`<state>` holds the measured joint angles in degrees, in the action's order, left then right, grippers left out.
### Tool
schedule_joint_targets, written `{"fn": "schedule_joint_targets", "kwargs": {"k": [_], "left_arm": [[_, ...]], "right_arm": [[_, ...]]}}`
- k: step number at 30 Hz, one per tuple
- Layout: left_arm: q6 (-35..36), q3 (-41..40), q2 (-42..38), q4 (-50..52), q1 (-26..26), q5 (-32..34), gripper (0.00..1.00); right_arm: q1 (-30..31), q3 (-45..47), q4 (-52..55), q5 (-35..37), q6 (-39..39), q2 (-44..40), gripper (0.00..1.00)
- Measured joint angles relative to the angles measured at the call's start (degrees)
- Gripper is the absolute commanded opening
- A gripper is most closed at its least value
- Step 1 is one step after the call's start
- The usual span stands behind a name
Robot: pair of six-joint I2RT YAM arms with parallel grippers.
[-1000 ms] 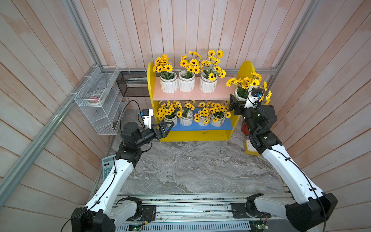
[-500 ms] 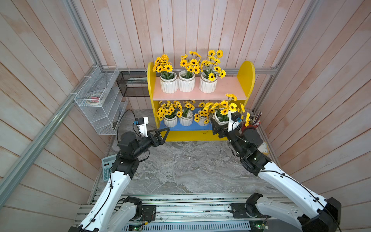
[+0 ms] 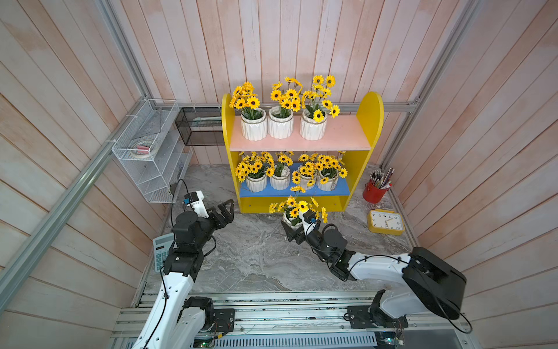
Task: Take the sunflower pots off the shelves
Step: Place the sunflower pot at the center of the board.
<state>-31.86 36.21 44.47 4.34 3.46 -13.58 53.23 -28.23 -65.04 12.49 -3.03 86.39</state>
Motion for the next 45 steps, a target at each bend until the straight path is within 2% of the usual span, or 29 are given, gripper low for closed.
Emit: {"fn": "schedule_joint_targets", "kwargs": {"k": [8, 14, 29, 44, 45], "left_arm": [[2.29, 0.17, -0.76, 0.02, -0.42, 0.35, 1.0], [2.34, 0.17, -0.63, -0.46, -1.49, -0.7, 1.0], [2.34, 0.17, 0.55, -1.31, -3.1, -3.82, 1.0], [2.32, 0.15, 1.18, -2.25, -3.37, -5.9, 1.0], [2.32, 0.15, 1.18, -2.25, -3.37, -5.9, 1.0]], "right_arm": [[0.83, -6.99, -16.46, -3.69, 1.22, 20.22, 0.0], [2.84, -13.05, -22.05, -5.2, 1.42, 31.12, 0.0], [3.3, -23.61, -23.69, -7.23, 2.29, 47.1, 0.0], [2.56, -30.03, -22.62, -10.1, 4.33, 52.54, 0.0], [2.47, -30.36, -22.12, -10.27, 4.46, 52.54, 0.1]]}}
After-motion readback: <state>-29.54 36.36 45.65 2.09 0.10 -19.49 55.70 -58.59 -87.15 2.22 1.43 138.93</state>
